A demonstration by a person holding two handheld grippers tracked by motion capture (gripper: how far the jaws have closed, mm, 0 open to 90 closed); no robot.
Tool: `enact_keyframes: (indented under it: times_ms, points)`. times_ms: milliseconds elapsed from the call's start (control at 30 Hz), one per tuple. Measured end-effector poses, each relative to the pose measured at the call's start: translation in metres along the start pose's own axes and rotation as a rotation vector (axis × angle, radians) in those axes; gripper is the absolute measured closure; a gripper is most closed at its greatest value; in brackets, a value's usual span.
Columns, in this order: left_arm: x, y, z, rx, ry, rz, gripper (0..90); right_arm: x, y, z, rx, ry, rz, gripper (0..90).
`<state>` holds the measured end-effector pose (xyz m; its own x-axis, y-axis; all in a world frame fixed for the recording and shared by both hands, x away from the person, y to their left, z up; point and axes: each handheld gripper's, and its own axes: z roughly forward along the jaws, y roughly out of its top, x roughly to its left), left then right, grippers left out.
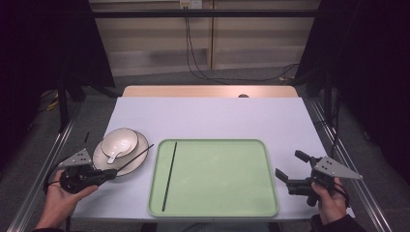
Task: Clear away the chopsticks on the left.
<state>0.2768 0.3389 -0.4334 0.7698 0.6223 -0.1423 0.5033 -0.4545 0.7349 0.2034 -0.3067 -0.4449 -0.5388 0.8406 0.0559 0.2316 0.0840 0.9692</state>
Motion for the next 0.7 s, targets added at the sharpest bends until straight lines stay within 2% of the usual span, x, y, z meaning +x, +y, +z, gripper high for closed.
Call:
enact_keyframes:
  times_ms: [300,433,533,700]
  points:
    - [-0.026,0.005,-0.009,-0.054,0.005,-0.047,86.1,0.0,0.0,0.001,-0.002,-0.001,0.001,0.7]
    - [-0.037,0.009,-0.006,-0.051,0.006,-0.051,86.1,0.001,0.0,0.001,-0.004,0.0,0.007,0.7]
    - [-0.046,0.011,-0.001,-0.062,0.015,-0.068,86.1,0.0,0.0,0.001,-0.003,0.001,-0.004,0.7]
    - [-0.058,0.015,0.008,-0.052,0.025,-0.104,86.0,0.0,0.0,0.001,-0.005,0.001,0.001,0.7]
